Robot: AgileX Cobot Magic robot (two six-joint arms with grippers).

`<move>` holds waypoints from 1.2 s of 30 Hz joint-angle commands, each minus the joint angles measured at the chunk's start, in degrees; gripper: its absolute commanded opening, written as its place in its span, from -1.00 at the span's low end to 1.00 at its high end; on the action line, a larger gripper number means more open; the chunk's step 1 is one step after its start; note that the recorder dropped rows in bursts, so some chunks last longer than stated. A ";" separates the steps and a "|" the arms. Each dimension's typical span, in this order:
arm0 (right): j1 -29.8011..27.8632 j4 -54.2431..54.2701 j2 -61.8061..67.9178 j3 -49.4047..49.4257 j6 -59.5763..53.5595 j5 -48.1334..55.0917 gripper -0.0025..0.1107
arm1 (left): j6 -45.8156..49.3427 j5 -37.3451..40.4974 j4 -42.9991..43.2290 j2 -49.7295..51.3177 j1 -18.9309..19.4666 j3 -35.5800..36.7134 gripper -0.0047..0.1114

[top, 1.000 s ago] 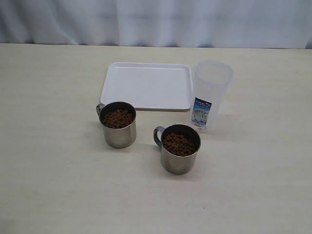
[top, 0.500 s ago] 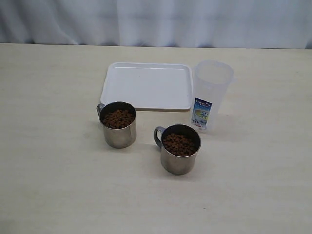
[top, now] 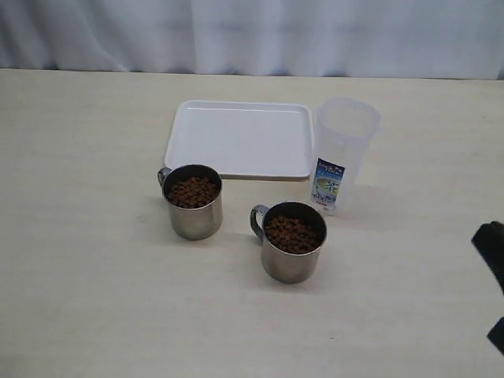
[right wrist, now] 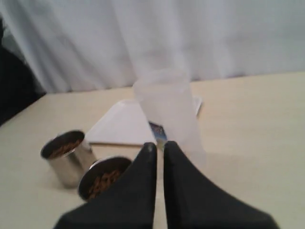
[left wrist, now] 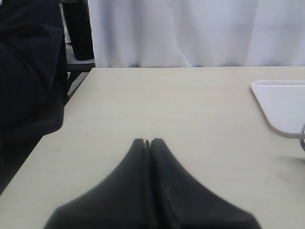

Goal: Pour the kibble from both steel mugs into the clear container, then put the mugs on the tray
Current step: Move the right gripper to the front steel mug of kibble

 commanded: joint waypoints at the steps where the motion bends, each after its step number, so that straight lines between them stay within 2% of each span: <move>1: 8.87 0.63 10.86 -0.22 -2.58 -6.56 -0.88 | -0.20 -0.36 -0.17 -0.02 0.04 0.15 -0.92; 5: 15.80 -3.14 23.18 -0.22 -4.78 -13.17 -0.88 | -0.20 -0.36 -0.17 -0.02 0.04 0.15 -0.92; 9: 20.28 -8.05 35.88 -0.22 -4.78 -24.27 -0.88 | -0.20 -0.36 -0.17 -0.02 0.04 0.15 -0.92; 12: 20.95 -8.59 44.18 -1.37 -4.78 -29.15 -0.88 | -0.20 -0.36 -0.17 -0.02 0.04 0.15 -0.92; 18: 20.39 -14.69 57.69 -8.09 -4.27 -28.31 -0.88 | -0.20 -0.36 -0.06 -0.02 0.04 0.15 -0.92; 21: 16.44 -21.03 61.65 -10.56 -3.03 -26.49 -0.88 | -0.20 -0.36 -0.06 -0.02 0.04 0.15 -0.92; 23: 12.66 -33.58 63.78 -11.47 6.48 -26.31 -0.88 | -0.20 -0.36 -0.06 -0.02 0.04 0.15 -0.92; 25: 7.43 -52.59 65.36 -11.58 20.02 -30.43 -0.88 | -0.20 -0.36 -0.06 -0.02 0.04 0.15 -0.92; 28: -1.90 -71.63 66.65 -12.03 30.38 -37.05 -0.88 | -0.20 -0.36 -0.06 -0.02 0.04 0.15 -0.92; 33: -13.52 -89.11 70.05 -13.19 38.08 -45.57 -0.88 | -0.20 -0.36 -0.06 -0.02 0.04 0.15 -0.92; 36: -16.20 -99.54 75.69 -16.43 44.69 -47.61 -0.88 | -0.20 -0.36 -0.06 -0.02 0.04 0.15 -0.92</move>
